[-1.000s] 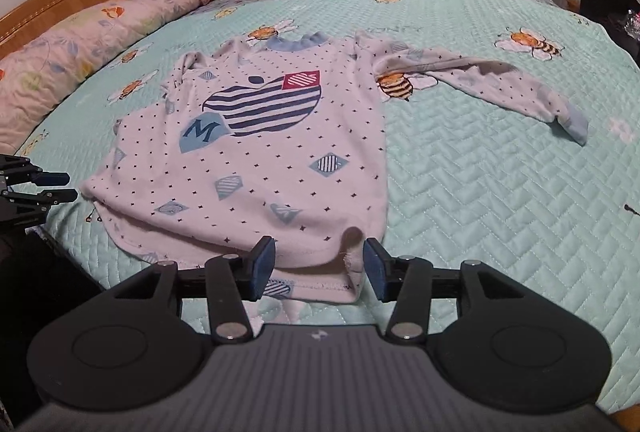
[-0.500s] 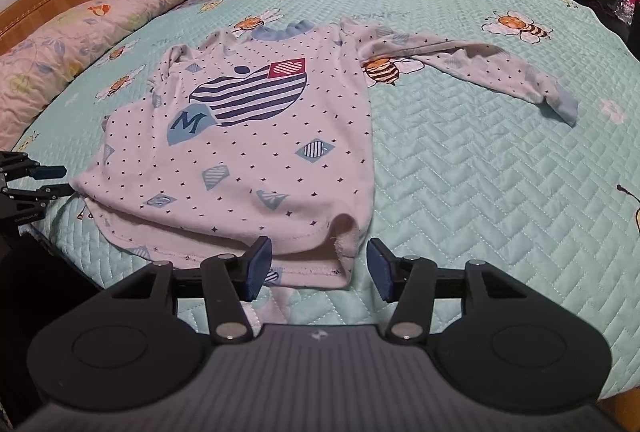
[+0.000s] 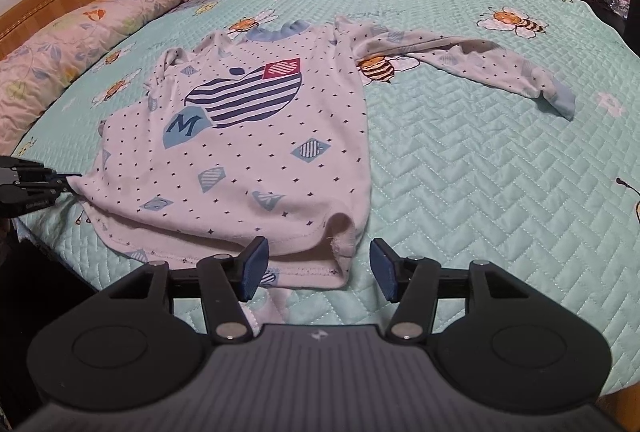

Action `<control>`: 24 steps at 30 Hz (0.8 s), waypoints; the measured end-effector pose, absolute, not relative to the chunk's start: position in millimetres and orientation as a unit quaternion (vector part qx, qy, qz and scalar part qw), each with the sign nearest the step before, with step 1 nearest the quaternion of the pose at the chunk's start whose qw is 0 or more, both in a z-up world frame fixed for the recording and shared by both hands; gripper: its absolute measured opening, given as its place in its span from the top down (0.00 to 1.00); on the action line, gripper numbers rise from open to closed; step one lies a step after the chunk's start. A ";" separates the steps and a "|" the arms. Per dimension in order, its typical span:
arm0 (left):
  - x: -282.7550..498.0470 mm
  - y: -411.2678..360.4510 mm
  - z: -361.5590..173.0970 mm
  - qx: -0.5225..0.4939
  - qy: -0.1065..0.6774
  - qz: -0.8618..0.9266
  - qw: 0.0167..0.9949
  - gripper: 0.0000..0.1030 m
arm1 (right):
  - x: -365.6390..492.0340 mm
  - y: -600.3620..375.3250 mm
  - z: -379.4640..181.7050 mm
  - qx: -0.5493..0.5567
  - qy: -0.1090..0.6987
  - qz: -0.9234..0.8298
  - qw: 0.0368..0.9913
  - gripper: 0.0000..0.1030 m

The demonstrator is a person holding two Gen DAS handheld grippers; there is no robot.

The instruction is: Fold clothes

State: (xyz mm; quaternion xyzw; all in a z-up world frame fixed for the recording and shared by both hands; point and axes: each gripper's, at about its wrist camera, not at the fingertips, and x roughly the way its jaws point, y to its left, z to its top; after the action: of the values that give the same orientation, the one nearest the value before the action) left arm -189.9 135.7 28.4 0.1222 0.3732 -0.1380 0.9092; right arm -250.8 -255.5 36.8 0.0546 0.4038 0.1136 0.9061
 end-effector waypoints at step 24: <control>-210.5 132.8 34.1 0.126 0.401 -0.069 0.905 0.97 | -255.1 -237.8 27.6 -0.111 0.374 0.106 0.915 0.44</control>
State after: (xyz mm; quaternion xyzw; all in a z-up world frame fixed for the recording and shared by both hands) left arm -210.5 132.8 34.1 0.1258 0.4010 -0.0692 0.9048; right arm -255.1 -237.8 27.6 -0.1113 0.3738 0.1060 0.9147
